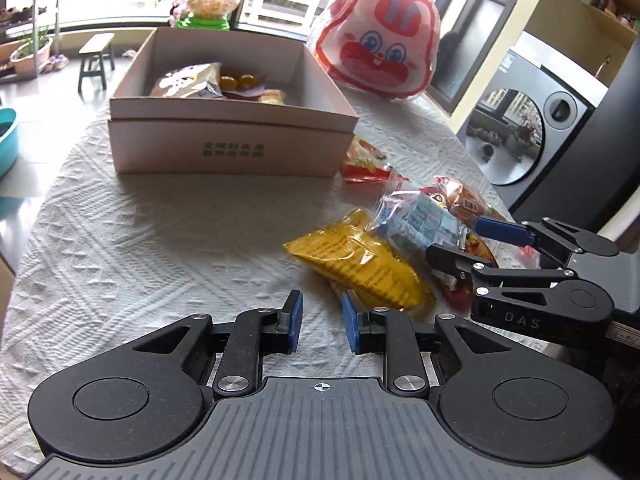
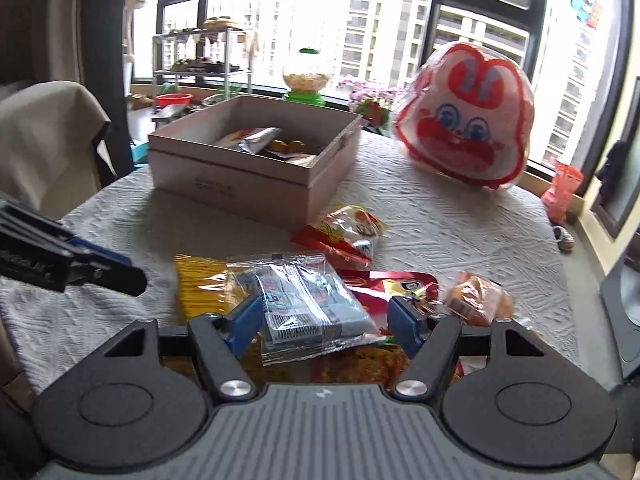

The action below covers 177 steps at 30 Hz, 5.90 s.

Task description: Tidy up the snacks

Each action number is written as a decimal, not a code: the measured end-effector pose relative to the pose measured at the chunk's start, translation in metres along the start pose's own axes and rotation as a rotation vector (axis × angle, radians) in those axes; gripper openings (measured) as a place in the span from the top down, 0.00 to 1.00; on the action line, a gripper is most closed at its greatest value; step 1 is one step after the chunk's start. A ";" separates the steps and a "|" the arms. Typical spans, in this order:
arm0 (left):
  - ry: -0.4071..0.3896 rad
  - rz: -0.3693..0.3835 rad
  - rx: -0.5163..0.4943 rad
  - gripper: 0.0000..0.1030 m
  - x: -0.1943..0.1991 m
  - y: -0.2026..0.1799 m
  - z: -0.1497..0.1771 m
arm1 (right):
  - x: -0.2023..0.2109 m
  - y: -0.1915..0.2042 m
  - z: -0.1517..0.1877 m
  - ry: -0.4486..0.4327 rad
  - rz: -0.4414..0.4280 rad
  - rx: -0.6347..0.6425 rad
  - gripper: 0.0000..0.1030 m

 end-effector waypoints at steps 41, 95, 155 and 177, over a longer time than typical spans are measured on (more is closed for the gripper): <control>-0.056 -0.198 -0.430 0.68 -0.038 -0.040 -0.015 | 0.002 -0.070 0.034 -0.077 0.106 -0.266 0.23; -0.133 -0.191 -0.068 0.40 -0.039 0.045 -0.032 | -0.023 -0.065 0.041 0.058 0.073 -0.214 0.01; -0.140 -0.042 -0.066 0.47 0.006 0.041 -0.003 | -0.009 -0.002 -0.053 0.065 -0.145 0.048 0.44; -0.299 -0.109 -0.006 0.48 -0.059 0.075 -0.143 | 0.024 0.048 -0.051 -0.024 -0.258 0.020 0.44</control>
Point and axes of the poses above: each gripper's, at about its wrist camera, not at the fingertips, and x roughly against the way its jaws point, y to its left, z to its underside, the point moved 7 cm from there along -x, roughly the way its jaws point, and after that the axes turned 13 degrees about -y, right-handed, at the moved point
